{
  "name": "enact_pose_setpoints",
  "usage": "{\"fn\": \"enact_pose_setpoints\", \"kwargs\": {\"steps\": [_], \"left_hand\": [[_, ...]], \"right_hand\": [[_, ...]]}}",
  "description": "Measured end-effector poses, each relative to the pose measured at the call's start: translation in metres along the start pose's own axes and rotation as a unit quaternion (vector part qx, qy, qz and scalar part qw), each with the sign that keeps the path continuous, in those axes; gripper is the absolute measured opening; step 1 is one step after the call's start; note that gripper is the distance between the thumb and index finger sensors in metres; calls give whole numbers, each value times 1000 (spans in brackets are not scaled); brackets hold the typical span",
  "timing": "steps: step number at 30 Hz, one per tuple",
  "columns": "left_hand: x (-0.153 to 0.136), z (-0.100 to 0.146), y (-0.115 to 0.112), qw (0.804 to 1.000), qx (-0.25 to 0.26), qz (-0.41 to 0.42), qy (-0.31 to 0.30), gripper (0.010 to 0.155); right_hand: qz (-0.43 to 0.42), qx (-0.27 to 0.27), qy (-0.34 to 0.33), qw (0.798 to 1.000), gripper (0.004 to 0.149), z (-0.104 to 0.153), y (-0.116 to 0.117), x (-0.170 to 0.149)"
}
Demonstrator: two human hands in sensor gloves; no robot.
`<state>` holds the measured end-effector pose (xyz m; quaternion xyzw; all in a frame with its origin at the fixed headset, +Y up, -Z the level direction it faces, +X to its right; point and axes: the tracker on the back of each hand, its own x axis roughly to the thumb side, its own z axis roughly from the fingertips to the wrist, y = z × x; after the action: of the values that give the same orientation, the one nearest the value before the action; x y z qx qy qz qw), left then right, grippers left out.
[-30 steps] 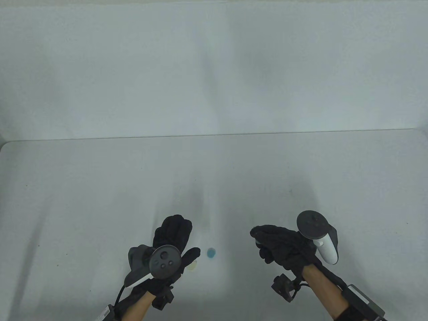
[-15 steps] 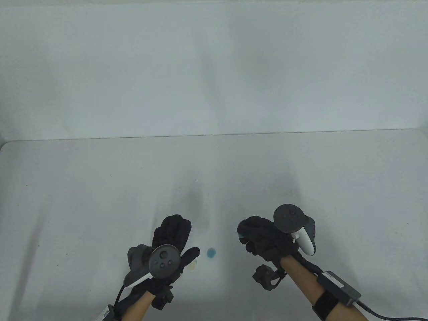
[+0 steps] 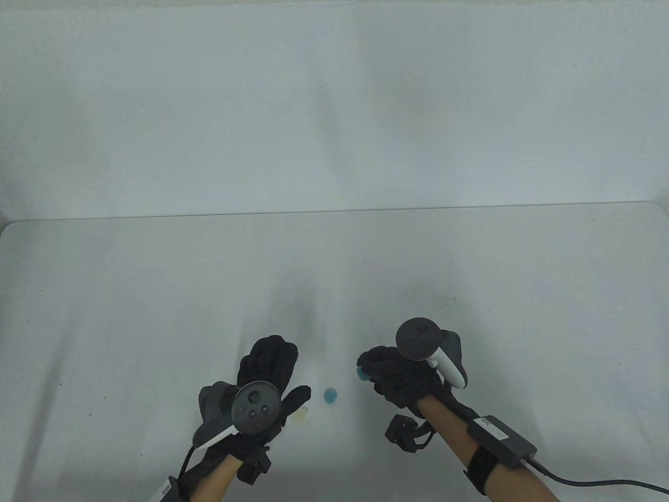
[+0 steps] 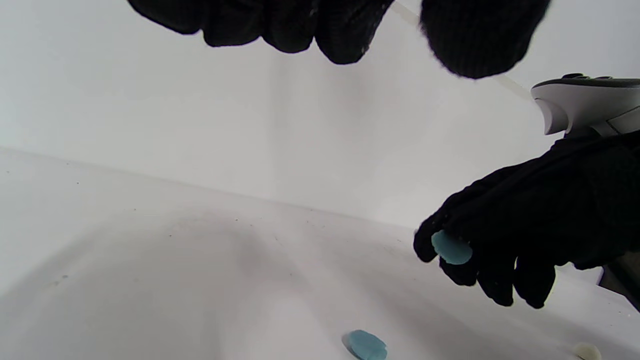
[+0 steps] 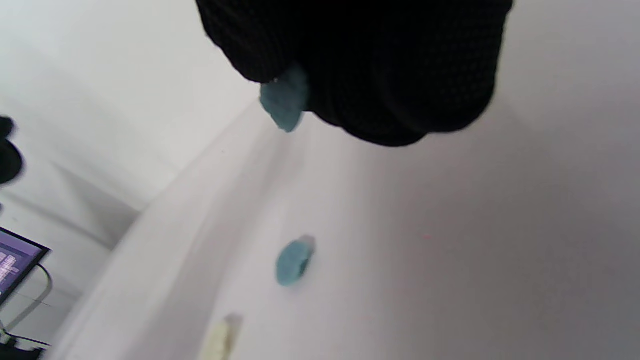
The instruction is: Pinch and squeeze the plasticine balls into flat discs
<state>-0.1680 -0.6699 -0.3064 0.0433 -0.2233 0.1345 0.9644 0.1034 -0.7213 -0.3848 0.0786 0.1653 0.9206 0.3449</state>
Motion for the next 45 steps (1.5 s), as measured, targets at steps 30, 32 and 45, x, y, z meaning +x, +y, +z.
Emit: {"fn": "enact_pose_setpoints", "kwargs": {"steps": [30, 32, 45], "left_hand": [[-3, 1, 1, 1000, 0, 2, 3, 77], [-3, 0, 0, 1000, 0, 5, 3, 77], [-3, 1, 2, 1000, 5, 6, 3, 77]], "right_hand": [[308, -42, -34, 950, 41, -22, 46, 14], [329, -46, -35, 943, 41, -22, 48, 14], [257, -48, -66, 963, 49, 6, -3, 28]]}}
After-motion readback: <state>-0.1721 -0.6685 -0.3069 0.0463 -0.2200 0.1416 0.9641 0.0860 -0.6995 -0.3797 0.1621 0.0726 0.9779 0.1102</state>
